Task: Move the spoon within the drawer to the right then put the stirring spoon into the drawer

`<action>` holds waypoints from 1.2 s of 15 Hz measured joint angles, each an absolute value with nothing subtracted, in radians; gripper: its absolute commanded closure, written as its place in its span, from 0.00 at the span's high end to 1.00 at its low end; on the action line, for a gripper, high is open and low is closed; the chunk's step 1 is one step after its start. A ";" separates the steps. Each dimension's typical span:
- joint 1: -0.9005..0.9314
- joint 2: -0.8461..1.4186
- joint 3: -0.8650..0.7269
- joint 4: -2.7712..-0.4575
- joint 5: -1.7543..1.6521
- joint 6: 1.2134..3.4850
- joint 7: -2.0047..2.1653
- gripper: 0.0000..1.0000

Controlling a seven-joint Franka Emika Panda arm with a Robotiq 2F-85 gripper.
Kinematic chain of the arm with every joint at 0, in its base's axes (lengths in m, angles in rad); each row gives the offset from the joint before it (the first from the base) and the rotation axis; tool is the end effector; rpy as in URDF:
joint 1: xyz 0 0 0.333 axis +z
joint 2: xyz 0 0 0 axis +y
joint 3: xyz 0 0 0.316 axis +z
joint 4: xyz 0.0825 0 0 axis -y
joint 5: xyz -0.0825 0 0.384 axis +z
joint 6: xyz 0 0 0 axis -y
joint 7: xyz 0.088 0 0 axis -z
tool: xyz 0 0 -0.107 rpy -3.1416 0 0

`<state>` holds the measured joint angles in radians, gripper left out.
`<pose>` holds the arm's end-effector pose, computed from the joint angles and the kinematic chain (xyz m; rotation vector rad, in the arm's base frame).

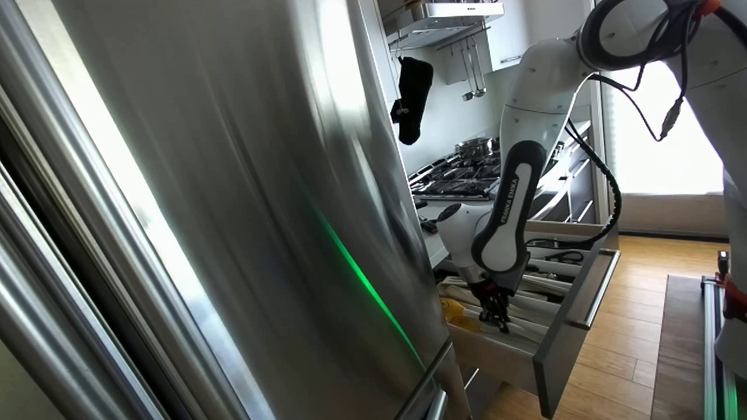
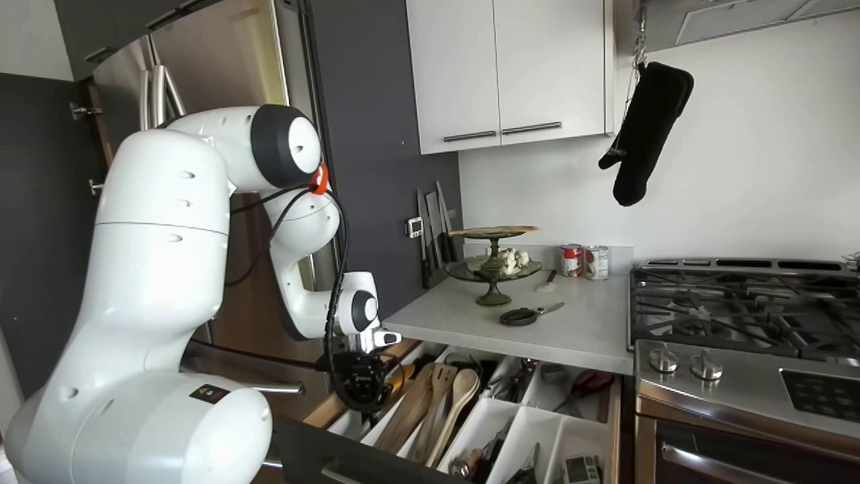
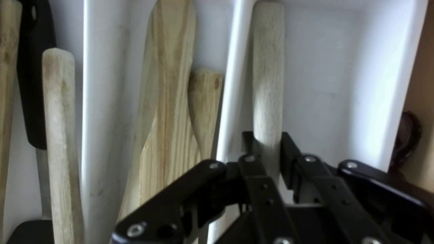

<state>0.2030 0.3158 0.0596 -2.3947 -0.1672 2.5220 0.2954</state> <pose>0.4611 0.1272 0.1720 3.0132 0.1678 -0.2436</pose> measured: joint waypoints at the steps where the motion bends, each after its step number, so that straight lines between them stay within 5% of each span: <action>1: 0.202 0.318 0.062 -2.389 -0.161 2.503 0.288 0.52; 8: 0.176 0.275 0.073 -2.351 -0.049 2.475 0.213 1.00; 18: 0.090 -0.106 0.051 -2.401 -0.080 2.342 0.211 1.00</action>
